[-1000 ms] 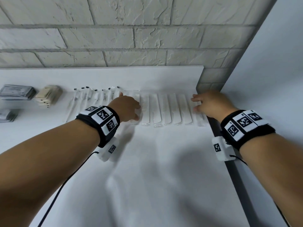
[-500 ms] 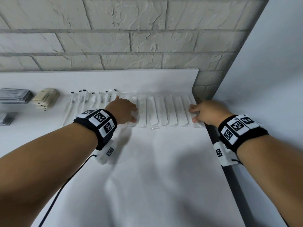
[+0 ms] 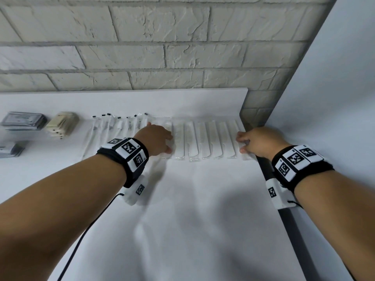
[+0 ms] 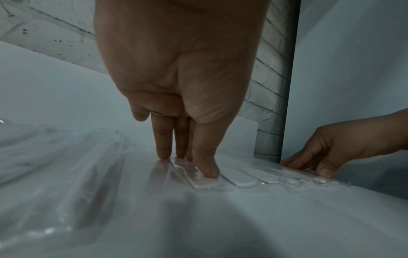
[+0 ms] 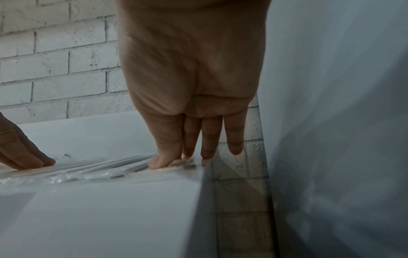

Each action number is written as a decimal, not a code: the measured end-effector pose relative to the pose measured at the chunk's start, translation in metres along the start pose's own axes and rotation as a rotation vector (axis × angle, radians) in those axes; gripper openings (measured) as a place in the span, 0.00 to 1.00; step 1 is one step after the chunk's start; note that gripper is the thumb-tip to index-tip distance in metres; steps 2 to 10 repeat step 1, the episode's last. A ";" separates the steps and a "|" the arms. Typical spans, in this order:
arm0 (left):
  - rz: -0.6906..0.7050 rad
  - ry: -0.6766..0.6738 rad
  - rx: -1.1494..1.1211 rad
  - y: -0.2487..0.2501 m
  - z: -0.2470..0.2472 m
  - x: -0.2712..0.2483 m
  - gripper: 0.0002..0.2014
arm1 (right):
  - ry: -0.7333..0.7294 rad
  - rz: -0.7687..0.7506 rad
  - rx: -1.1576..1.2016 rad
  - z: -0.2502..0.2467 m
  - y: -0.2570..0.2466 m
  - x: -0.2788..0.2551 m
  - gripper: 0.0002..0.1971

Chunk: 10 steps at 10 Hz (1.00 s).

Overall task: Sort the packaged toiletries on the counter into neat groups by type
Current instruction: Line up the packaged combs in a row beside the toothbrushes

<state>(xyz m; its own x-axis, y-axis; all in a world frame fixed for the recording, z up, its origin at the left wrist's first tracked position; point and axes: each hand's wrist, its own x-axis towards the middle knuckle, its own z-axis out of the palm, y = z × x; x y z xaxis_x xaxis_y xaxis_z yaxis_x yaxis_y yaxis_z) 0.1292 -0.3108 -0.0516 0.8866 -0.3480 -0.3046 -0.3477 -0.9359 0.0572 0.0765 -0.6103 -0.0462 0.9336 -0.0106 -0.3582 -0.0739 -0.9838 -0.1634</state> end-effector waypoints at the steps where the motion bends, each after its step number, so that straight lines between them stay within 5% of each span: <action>1: 0.001 0.002 -0.002 -0.002 0.001 0.002 0.30 | 0.018 -0.011 0.013 0.000 0.001 0.001 0.27; 10: 0.001 0.002 -0.002 -0.002 0.001 0.002 0.30 | 0.018 -0.011 0.013 0.000 0.001 0.001 0.27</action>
